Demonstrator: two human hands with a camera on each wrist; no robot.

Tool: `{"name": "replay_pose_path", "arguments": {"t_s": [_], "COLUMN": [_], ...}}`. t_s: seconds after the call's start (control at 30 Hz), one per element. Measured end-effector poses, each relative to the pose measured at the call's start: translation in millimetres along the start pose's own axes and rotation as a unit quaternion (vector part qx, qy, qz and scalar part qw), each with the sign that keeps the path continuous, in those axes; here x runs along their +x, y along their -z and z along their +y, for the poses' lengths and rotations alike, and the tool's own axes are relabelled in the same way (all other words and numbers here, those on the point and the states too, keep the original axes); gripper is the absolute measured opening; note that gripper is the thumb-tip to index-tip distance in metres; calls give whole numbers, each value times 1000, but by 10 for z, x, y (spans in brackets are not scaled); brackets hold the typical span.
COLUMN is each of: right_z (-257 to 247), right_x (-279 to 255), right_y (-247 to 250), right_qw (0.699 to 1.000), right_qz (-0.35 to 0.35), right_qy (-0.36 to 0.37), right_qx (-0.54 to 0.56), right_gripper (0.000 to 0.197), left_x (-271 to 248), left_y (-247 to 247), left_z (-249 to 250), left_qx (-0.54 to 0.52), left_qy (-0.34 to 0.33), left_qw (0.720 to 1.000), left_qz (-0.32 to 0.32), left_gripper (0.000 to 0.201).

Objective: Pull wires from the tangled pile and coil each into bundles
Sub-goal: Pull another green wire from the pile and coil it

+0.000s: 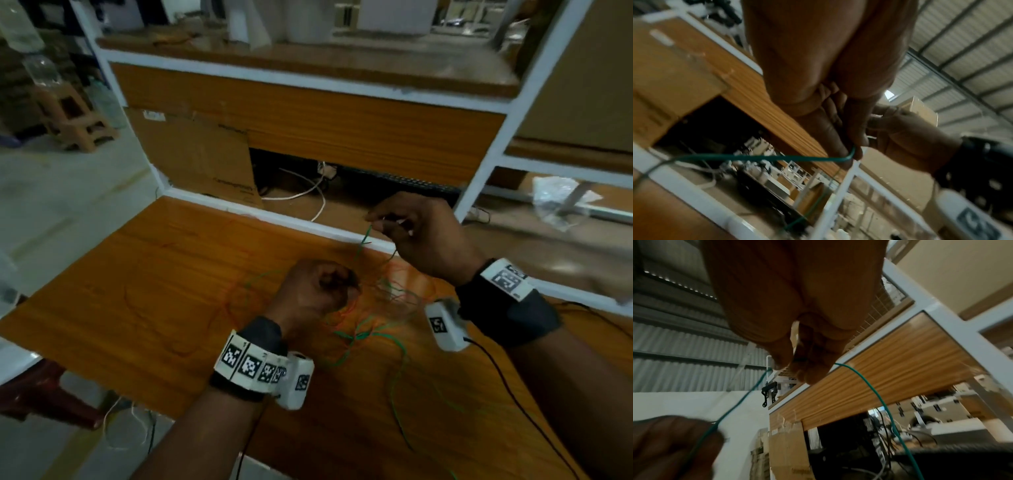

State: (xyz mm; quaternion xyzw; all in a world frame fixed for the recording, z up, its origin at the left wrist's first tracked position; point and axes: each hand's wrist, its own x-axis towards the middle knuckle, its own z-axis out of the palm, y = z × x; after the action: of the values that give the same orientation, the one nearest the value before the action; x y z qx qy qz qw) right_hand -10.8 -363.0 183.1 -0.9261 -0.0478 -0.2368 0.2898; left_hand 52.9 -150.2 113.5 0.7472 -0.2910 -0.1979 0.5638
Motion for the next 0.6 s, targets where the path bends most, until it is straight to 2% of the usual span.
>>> {"name": "replay_pose_path", "arguments": {"t_s": [0.07,0.13,0.2,0.23,0.3,0.33,0.4,0.47,0.5,0.53,0.6], "right_z": [79,112,98,82,75,91,168,287,349,413,502], "right_x": [-200,-453,-742,-888,-1174,-1297,-1482,-1678,-1796,-1932,-2221], "right_y": [32,39,16,-8,-58,-54,68,342,503,664,961], "right_qw": [998,989,971,960,943,937,931,933,937,941,948], "right_qz": [34,69,63,38,-12,-16,22,71,85,89,79], "right_qy": [-34,-88,-146,-158,-168,-179,-201,-212,-216,-222,-228], "right_qx": [43,92,180,228,288,299,304,283,260,238,209], "right_gripper": [39,51,43,38,36,38,39,32,30,29,28], "left_x": [28,77,126,146,159,160,163,138,111,87,42], "left_y": [-183,-368,-545,-647,-870,-981,-1148,-1244,-1263,-1257,-1231], "left_z": [171,337,491,553,657,690,689,602,524,433,309], "left_qx": [-137,-246,-341,-374,-398,-391,-357,-255,-171,-83,51], "left_qy": [25,30,29,30,34,36,39,29,7,-14,-59], "left_qw": [990,967,936,923,913,916,930,962,977,982,966], "left_qz": [13,50,79,87,86,83,79,97,129,171,245], "left_gripper": [14,12,15,20,30,29,19,11,9,13,40]}}
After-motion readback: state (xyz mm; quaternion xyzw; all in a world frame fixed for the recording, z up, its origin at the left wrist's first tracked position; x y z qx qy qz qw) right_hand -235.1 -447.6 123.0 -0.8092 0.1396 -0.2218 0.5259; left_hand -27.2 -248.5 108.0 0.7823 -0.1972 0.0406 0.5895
